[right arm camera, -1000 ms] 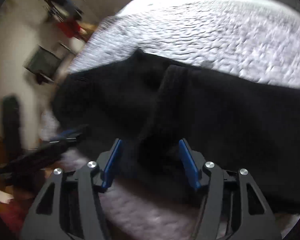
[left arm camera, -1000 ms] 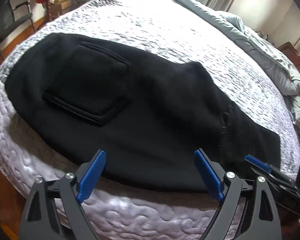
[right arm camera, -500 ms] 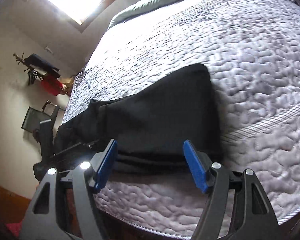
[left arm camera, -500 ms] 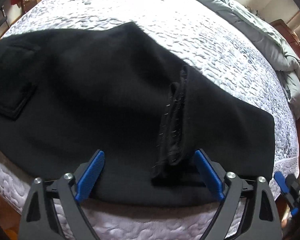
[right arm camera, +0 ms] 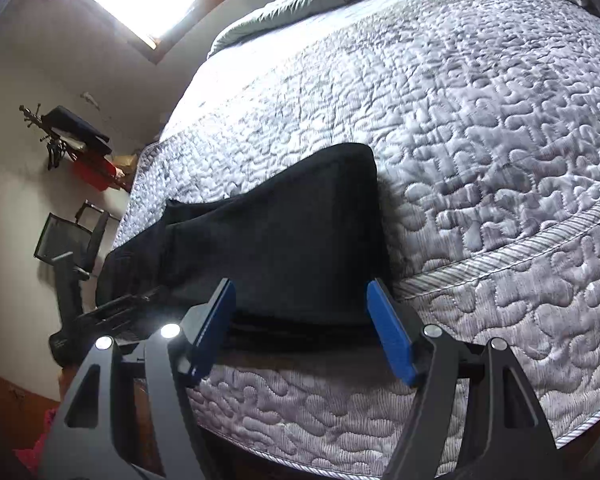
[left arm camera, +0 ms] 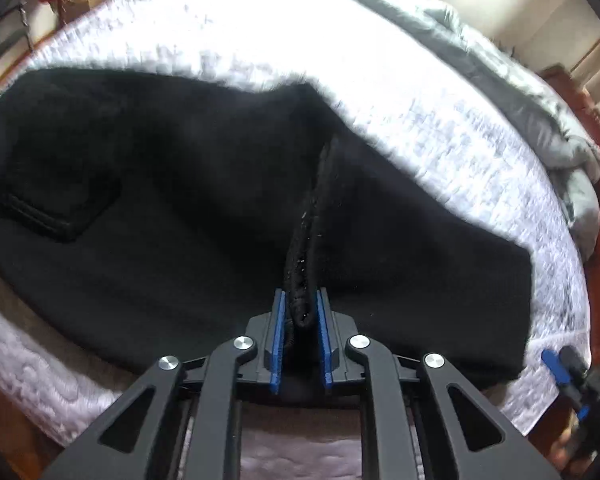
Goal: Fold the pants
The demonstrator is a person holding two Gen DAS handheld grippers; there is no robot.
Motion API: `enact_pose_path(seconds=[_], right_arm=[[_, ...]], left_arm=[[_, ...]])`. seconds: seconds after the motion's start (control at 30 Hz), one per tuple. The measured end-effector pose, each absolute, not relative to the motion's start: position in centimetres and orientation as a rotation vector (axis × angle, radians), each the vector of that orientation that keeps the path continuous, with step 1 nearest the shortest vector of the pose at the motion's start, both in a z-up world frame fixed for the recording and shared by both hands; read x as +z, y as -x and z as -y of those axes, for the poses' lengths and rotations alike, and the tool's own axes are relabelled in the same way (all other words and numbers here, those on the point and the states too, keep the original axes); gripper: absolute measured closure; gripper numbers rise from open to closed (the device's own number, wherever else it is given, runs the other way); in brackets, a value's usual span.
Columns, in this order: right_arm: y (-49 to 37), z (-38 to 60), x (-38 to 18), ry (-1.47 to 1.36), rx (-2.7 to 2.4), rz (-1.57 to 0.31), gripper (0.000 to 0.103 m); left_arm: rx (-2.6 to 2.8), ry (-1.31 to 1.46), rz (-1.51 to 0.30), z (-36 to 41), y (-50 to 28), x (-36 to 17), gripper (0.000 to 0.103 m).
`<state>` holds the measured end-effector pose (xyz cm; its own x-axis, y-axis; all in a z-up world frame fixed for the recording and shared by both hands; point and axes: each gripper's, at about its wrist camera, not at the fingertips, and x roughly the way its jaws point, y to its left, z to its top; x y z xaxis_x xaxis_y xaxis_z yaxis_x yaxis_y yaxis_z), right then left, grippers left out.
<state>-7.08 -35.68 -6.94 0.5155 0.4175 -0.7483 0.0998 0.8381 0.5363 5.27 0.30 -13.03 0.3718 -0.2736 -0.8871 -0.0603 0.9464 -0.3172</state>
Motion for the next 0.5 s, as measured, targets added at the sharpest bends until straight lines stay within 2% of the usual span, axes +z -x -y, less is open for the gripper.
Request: enact_pose_path(seconds=[0.07, 0.13, 0.3, 0.37, 0.4, 0.5], right_arm=[[6.6, 35.3, -7.4, -0.564, 0.199, -1.05, 0.035], [6.3, 35.0, -7.3, -0.548, 0.201, -1.058, 0.037], [4.4, 35.4, -5.2, -0.471, 0.178, -1.064, 0.037], [3.0, 35.1, -4.5, -0.415, 0.171, -1.085, 0.037], [2.2, 34.9, -4.1, -0.386, 0.173, -1.083, 0.037], [-0.6, 33.8, -4.3, -0.335, 0.184, -1.115, 0.037]], left_arm=[[-0.17, 0.323, -1.186, -0.7, -5.4, -13.2, 0.083], [-0.162, 0.324, -1.191, -1.1, -5.3, -12.3, 0.074], [-0.184, 0.376, -1.092, -1.9, -5.0, -8.2, 0.075], [-0.228, 0.371, -1.079, -0.6, -5.6, -6.8, 0.071], [-0.243, 0.362, -1.085, 0.1, -6.0, -6.7, 0.065], [-0.264, 0.295, -1.126, 2.8, -7.8, -7.5, 0.065]])
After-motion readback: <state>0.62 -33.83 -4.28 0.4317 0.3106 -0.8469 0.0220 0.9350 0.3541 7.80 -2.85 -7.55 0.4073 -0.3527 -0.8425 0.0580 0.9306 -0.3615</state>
